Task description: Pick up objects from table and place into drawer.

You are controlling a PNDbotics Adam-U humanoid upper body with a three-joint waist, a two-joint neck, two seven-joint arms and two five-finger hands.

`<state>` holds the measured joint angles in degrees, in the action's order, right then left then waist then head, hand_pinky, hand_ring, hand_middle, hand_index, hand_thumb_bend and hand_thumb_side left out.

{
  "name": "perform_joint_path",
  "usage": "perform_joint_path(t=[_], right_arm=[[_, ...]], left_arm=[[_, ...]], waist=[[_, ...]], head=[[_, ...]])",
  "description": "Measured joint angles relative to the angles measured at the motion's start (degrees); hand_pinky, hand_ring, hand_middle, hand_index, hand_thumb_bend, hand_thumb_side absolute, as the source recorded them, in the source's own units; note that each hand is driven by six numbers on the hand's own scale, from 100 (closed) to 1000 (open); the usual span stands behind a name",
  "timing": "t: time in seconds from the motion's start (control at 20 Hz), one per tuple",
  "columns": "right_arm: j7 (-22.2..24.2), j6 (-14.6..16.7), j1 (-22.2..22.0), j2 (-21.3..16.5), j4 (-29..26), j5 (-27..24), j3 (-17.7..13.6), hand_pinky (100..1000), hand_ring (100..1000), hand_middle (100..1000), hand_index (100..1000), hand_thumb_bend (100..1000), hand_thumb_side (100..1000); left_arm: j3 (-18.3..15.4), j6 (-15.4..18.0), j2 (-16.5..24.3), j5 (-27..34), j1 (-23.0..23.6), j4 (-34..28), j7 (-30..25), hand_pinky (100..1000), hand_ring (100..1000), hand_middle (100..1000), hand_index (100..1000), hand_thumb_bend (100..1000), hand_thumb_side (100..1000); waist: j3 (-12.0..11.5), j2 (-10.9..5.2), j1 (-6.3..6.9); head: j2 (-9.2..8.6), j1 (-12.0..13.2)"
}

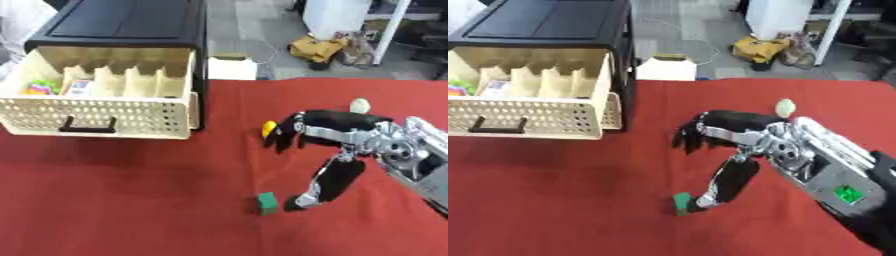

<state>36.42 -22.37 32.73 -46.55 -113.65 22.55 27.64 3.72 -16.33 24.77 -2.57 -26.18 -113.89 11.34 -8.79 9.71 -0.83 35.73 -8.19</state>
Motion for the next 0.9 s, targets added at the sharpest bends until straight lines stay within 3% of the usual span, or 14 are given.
perform_joint_path(t=[0.9], right_arm=[[0.37,-1.82,-0.22,1.0,0.0,4.42,2.01,678,752,587,791,561,159]], left_arm=[[0.0,-0.01,-0.22,0.28,0.17,0.0,-0.46,100,100,100,710,103,1000]], waist=[[-0.12,0.0,0.16]], head=[[0.0,-0.45]])
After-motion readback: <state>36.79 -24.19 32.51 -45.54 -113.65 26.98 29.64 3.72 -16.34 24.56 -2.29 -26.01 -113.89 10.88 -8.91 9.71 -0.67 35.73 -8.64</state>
